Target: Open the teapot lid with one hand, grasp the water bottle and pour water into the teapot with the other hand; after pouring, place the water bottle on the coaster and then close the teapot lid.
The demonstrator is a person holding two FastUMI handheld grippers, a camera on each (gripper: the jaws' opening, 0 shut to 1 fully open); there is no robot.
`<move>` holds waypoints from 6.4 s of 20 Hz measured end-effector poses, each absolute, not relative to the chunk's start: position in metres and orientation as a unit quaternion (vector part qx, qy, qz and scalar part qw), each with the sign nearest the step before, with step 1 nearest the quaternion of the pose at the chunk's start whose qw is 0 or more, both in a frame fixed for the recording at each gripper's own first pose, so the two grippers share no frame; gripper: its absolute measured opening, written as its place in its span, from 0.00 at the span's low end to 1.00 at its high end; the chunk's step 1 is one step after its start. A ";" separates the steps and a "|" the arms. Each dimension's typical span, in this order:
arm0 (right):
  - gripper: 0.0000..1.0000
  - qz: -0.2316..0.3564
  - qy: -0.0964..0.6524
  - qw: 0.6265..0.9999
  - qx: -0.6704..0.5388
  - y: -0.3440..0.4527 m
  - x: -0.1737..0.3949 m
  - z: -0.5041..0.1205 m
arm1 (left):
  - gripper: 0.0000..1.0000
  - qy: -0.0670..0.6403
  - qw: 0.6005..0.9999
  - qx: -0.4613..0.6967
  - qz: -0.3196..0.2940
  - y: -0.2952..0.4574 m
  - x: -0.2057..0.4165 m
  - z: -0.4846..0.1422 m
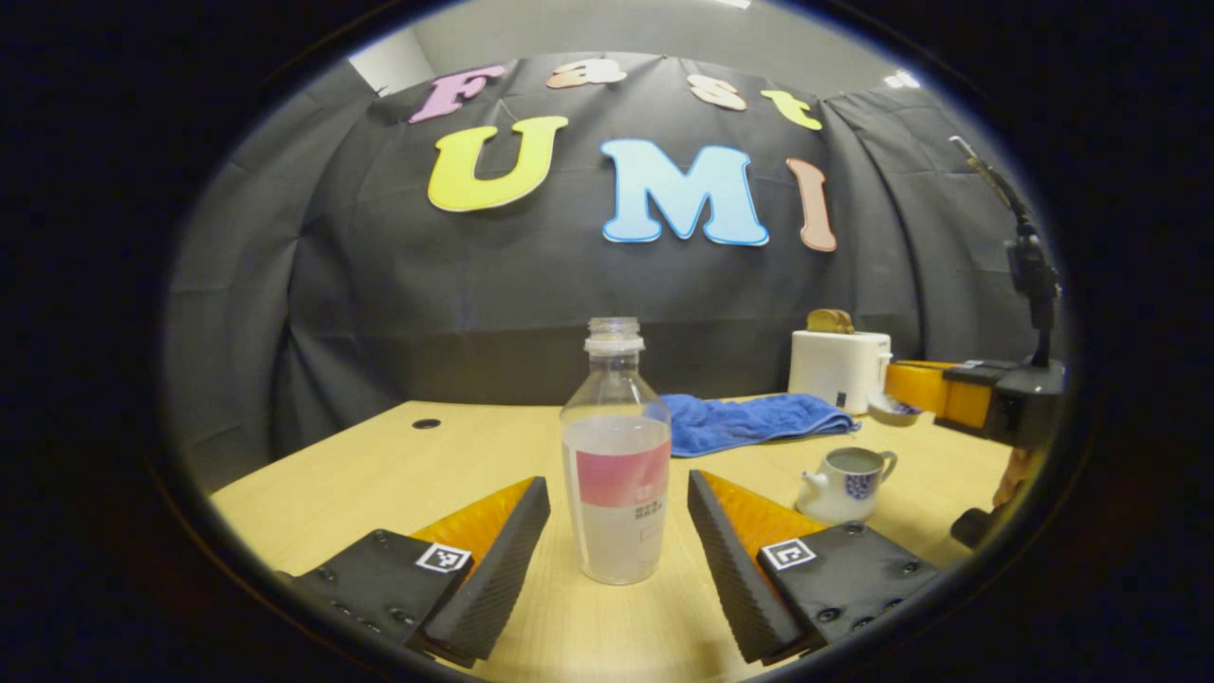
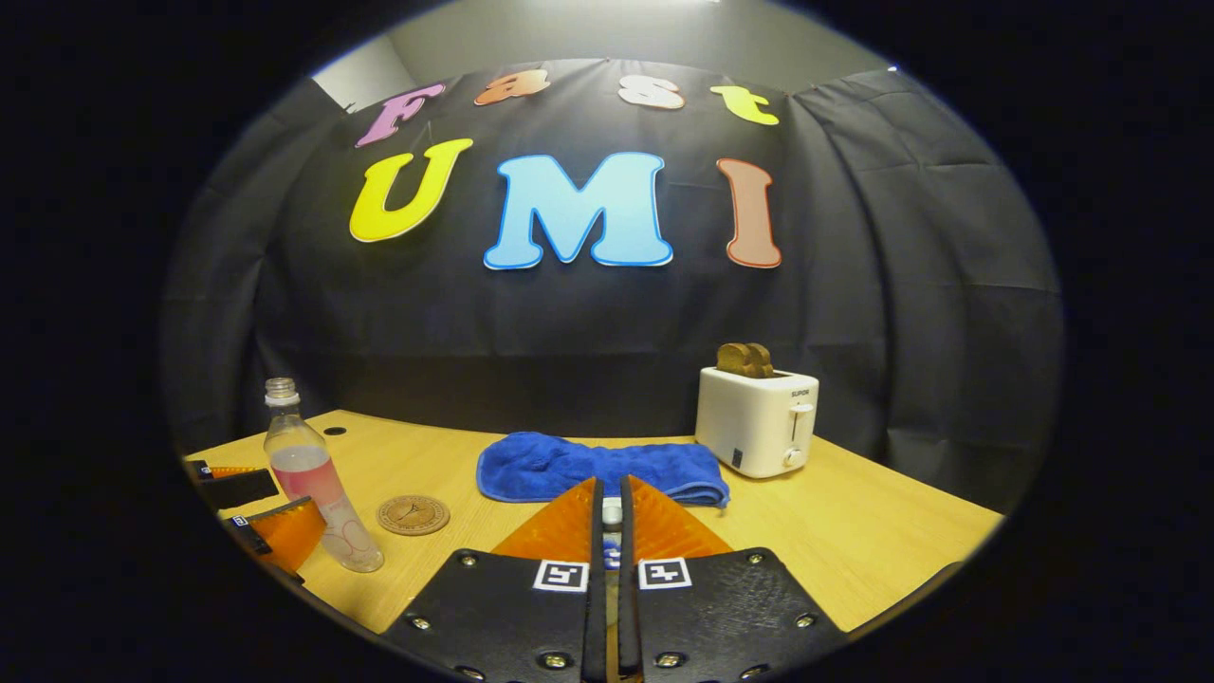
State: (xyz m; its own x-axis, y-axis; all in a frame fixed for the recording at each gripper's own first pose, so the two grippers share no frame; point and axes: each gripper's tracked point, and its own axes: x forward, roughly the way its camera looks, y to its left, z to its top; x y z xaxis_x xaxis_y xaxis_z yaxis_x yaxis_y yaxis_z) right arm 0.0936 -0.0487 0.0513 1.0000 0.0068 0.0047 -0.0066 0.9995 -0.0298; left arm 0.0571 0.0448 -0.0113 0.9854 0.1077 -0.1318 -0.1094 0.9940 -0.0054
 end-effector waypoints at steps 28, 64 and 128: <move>0.05 -0.061 0.004 0.996 0.068 -0.131 0.082 0.029 | 0.88 0.077 0.946 0.314 0.032 0.035 0.108 0.009; 0.05 -0.038 0.027 0.991 0.122 -0.143 0.061 0.006 | 0.88 0.004 0.603 0.796 -0.062 -0.041 0.106 0.018; 0.05 -0.022 0.028 0.990 0.136 -0.139 0.059 0.008 | 0.88 -0.046 0.401 0.914 -0.052 -0.044 0.096 0.018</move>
State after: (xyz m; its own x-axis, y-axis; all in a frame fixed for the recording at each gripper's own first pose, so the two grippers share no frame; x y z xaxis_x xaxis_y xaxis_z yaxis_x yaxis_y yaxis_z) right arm 0.0593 -0.1391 0.0078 0.9975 -0.0354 -0.0606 0.0503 0.9622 0.2677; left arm 0.0956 -0.0441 0.0180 0.9902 -0.1267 -0.0585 -0.0428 -0.6749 0.7367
